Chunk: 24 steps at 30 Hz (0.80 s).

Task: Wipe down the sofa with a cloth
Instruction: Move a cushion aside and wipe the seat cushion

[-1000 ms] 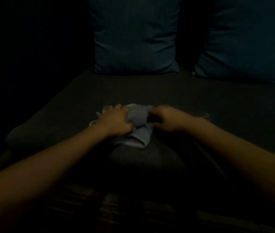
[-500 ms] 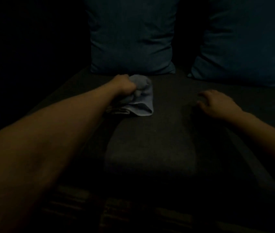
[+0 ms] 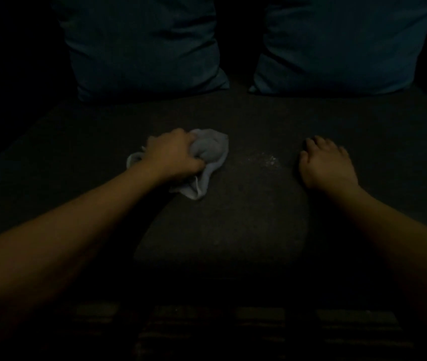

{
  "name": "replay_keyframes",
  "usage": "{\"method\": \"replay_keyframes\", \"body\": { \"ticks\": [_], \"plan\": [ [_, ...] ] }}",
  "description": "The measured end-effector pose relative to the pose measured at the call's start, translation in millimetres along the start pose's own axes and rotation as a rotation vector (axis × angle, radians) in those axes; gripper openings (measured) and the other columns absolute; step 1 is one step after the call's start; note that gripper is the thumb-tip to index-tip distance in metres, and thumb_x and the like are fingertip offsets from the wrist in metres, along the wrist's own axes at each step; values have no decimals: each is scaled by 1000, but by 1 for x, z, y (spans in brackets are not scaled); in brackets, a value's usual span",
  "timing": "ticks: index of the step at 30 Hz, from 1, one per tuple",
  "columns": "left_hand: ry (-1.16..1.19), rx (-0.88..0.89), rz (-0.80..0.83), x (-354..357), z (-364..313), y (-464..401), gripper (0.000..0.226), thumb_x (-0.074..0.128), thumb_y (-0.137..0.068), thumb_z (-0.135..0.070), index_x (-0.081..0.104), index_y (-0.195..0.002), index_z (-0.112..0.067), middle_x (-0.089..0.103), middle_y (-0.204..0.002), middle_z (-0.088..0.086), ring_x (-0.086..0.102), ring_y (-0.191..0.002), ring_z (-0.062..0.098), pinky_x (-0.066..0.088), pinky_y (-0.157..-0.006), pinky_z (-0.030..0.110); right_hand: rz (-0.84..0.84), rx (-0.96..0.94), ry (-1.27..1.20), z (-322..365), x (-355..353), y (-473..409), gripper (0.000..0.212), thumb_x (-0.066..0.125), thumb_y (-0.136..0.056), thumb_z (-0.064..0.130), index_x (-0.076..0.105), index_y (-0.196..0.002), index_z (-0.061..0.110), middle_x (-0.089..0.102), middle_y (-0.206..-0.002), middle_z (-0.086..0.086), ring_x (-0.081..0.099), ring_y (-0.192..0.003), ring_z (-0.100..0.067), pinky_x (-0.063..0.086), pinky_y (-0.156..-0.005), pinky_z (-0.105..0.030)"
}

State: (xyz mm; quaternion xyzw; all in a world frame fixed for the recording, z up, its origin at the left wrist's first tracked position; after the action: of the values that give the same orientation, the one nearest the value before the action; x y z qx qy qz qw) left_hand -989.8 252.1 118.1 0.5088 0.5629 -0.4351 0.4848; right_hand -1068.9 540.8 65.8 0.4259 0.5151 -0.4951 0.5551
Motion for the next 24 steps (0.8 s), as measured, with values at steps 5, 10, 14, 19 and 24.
{"method": "replay_keyframes", "body": {
  "ticks": [5,10,14,19,24],
  "plan": [
    [-145,266,95,-6,-50,126,50,48,-73,-63,56,-112,-33,54,-109,-2,60,-100,24,47,-87,40,78,22,-18,3,-3,6,56,18,-101,40,17,-151,16,13,-159,-6,12,-146,-25,11,-118,-48],
    [-15,224,220,-46,-40,128,37,65,-73,-51,62,-105,-33,64,-99,-10,63,-90,15,51,-77,30,82,58,-25,3,-3,9,57,17,-100,40,14,-152,17,10,-160,-4,9,-146,-24,9,-118,-49],
    [94,38,-92,-87,5,22,43,67,-70,-49,64,-107,-27,67,-105,4,62,-91,25,49,-77,34,84,63,-8,3,-4,11,57,17,-100,40,14,-152,17,10,-160,-4,9,-146,-24,9,-118,-49],
    [266,-231,113,-3,27,-19,70,69,-71,-55,50,-133,-28,55,-132,5,55,-113,28,46,-96,42,60,69,-5,3,-3,12,57,17,-100,41,16,-152,18,11,-160,-4,11,-146,-23,10,-118,-49],
    [298,17,198,4,-5,60,68,75,-65,-47,52,-128,-35,57,-115,-9,56,-93,9,47,-81,28,44,58,-9,1,-2,12,57,17,-99,40,17,-151,17,13,-159,-5,12,-146,-24,10,-118,-49]
  ]
}}
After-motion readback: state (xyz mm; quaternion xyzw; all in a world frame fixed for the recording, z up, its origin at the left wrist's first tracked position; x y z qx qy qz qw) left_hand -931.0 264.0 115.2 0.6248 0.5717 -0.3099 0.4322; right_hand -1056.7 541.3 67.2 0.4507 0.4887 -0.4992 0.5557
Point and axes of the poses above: each hand's wrist, its own y-axis away from the middle knuckle, its own x-axis out of the palm, z = x × y, the point moved 4 cm from there along -y, towards the middle knuckle
